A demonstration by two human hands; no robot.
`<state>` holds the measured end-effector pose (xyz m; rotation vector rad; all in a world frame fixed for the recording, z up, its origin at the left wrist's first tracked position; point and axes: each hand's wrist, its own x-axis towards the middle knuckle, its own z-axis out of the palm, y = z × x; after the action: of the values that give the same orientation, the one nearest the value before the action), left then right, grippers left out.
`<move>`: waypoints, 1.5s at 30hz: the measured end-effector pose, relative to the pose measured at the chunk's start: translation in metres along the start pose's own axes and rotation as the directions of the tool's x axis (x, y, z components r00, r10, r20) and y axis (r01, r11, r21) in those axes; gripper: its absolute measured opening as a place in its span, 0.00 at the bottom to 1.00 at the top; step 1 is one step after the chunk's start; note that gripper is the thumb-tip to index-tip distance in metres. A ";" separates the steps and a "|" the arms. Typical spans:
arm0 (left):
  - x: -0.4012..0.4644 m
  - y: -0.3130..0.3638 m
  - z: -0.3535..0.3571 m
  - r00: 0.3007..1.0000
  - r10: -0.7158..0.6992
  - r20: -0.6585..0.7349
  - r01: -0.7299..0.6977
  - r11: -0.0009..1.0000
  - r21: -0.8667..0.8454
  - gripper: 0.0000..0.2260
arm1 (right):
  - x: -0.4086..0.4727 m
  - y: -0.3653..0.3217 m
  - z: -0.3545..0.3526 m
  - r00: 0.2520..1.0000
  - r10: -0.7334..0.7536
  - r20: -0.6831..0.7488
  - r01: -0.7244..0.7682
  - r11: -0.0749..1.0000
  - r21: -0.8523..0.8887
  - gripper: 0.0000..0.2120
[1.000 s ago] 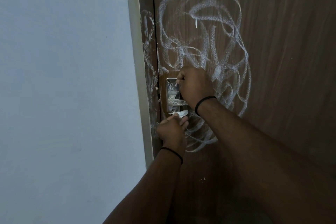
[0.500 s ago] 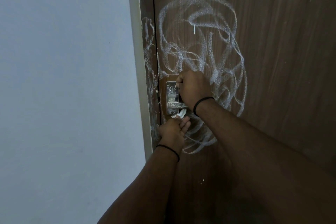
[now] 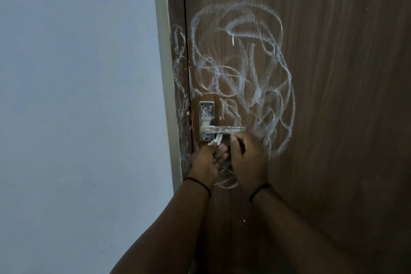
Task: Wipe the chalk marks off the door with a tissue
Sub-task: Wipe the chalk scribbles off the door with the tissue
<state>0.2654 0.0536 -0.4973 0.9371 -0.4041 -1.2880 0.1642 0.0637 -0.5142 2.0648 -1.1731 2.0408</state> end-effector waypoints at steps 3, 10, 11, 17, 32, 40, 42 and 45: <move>0.003 0.001 -0.003 1.000 -0.009 -0.018 0.011 0.995 0.102 0.11 | -0.008 0.015 0.014 0.956 0.249 0.156 -0.261 0.963 0.061 0.06; 0.013 0.010 -0.017 0.998 0.022 0.051 -0.035 0.956 0.290 0.11 | 0.008 0.008 0.042 0.867 0.453 0.208 -0.483 0.866 0.126 0.06; 0.013 0.012 -0.019 0.997 0.026 0.071 -0.049 0.941 0.336 0.11 | 0.010 0.009 0.044 0.858 0.473 0.200 -0.501 0.856 0.124 0.06; 0.010 0.015 -0.030 0.960 0.277 0.036 -0.250 0.796 0.552 0.09 | 0.012 0.002 0.057 0.823 0.558 0.103 -0.566 0.797 0.211 0.06; 0.011 0.018 -0.038 0.685 0.725 0.070 -0.585 0.491 0.645 0.13 | 0.001 -0.007 0.064 0.826 0.560 0.064 -0.552 0.783 0.286 0.09; 0.007 0.024 -0.038 0.713 0.699 0.055 -0.599 0.568 0.565 0.13 | -0.002 -0.009 0.063 0.863 0.499 0.071 -0.498 0.821 0.278 0.06; 0.008 0.025 -0.038 0.724 0.689 0.043 -0.585 0.579 0.569 0.13 | 0.001 -0.009 0.063 0.855 0.516 0.051 -0.508 0.815 0.278 0.08; 0.010 0.024 -0.038 0.739 0.673 0.034 -0.572 0.600 0.560 0.13 | 0.012 -0.009 0.069 0.792 0.609 -0.033 -0.569 0.757 0.320 0.18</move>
<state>0.3113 0.0577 -0.5032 1.2237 -0.8997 -0.4101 0.2263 0.0304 -0.5100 1.7480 -1.7703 2.7315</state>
